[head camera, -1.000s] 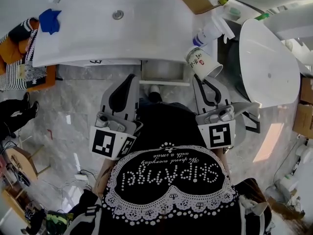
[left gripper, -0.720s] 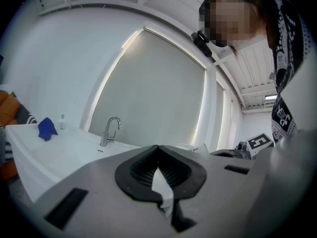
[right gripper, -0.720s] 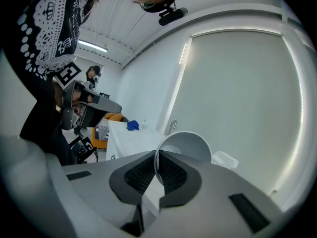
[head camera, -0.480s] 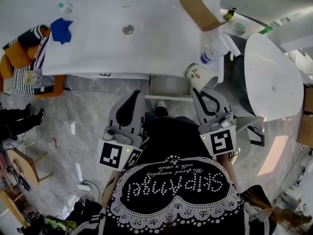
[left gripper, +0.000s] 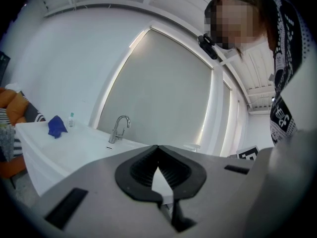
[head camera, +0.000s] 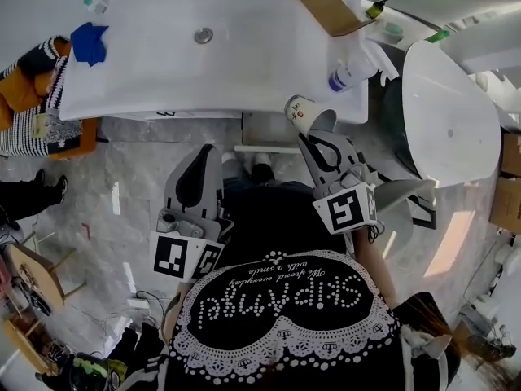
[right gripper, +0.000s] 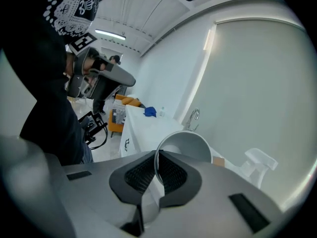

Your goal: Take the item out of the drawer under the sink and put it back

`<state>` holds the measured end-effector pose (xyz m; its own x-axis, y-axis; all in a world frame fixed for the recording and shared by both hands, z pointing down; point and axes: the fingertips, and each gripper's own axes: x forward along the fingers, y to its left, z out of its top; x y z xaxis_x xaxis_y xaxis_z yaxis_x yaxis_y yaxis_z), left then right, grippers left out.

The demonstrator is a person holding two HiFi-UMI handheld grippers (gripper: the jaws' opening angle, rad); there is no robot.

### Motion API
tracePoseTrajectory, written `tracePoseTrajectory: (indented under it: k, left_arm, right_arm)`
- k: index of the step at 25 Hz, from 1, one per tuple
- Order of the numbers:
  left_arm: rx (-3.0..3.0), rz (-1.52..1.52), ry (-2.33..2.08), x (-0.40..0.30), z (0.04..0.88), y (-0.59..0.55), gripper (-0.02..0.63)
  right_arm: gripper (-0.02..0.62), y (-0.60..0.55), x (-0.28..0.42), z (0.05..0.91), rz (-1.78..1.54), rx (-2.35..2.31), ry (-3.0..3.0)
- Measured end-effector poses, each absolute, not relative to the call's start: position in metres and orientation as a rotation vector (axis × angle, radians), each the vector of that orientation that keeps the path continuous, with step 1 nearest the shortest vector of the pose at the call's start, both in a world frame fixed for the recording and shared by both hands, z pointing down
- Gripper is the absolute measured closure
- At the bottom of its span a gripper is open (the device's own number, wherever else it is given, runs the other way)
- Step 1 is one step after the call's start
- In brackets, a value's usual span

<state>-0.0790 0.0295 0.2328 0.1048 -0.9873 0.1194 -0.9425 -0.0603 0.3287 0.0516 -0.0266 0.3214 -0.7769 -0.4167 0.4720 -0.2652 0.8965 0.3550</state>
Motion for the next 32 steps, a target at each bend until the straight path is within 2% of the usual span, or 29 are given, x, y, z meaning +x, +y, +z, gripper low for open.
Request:
tracePoseTrajectory:
  k: [32]
  left_arm:
    - [1.955,-0.214,-1.958,-0.093,0.241,0.051,0.603]
  right_arm:
    - [0.569,-0.003,0.041,0.457,-0.335,0.134,-2.310]
